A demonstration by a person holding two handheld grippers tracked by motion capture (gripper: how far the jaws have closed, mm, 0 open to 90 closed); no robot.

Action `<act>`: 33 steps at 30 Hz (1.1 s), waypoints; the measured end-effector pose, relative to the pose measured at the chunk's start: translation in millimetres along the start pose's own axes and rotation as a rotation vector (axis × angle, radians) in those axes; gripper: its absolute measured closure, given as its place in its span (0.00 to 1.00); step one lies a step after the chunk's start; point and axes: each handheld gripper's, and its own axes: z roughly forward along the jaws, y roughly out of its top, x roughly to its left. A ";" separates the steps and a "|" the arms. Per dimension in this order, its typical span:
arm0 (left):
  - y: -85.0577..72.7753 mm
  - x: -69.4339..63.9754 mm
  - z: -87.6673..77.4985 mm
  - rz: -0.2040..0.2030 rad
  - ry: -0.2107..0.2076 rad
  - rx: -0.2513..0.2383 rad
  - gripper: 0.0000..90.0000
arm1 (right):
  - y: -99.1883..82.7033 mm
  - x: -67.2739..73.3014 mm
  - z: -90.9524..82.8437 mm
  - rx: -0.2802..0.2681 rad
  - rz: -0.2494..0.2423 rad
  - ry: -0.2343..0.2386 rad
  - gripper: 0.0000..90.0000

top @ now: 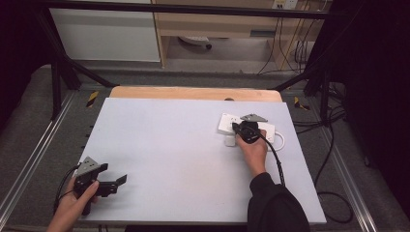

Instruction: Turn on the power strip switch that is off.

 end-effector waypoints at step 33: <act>-0.2 -0.2 0.5 0.001 -0.002 0.004 0.09 | 0.9 -4.6 0.7 0.014 0.030 -0.002 1.00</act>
